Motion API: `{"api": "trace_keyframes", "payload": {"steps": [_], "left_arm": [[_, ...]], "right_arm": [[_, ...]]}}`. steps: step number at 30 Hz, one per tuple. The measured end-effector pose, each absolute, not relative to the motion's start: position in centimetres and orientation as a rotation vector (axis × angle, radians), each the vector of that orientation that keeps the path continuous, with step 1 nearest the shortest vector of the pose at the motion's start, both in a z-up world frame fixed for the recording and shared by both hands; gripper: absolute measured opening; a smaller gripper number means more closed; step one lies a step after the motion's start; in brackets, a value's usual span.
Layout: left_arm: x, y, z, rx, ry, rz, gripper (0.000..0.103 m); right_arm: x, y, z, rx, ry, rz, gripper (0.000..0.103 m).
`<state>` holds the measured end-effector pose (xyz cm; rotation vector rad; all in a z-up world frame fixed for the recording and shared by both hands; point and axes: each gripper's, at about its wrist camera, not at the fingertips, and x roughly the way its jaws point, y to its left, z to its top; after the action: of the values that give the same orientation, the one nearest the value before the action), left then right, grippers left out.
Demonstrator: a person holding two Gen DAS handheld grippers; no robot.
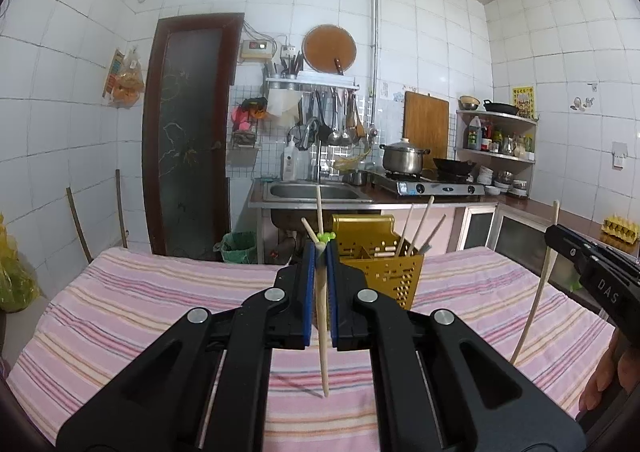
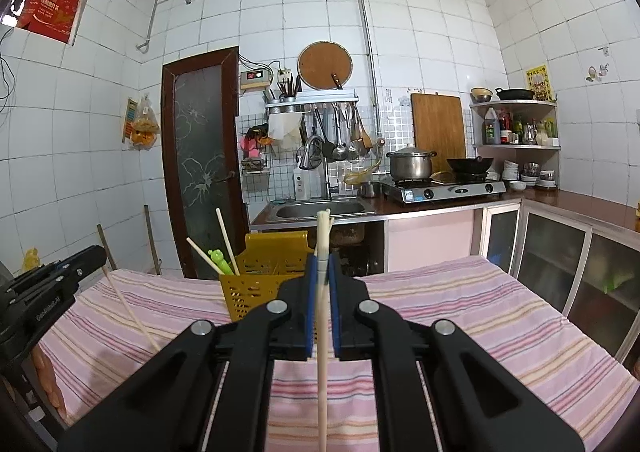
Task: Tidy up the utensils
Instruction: 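Lift both chopsticks and carry them over the yellow holder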
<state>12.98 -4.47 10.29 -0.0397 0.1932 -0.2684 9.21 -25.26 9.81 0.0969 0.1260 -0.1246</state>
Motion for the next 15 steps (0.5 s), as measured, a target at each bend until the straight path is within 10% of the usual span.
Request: {"api": "trace_keyframes", "payload": {"steps": [15], "left_arm": [[15.9, -5.9, 13.6, -0.033, 0.14, -0.31, 0.005]], "right_arm": [[12.1, -24.8, 12.0, 0.054, 0.095, -0.134, 0.006]]}}
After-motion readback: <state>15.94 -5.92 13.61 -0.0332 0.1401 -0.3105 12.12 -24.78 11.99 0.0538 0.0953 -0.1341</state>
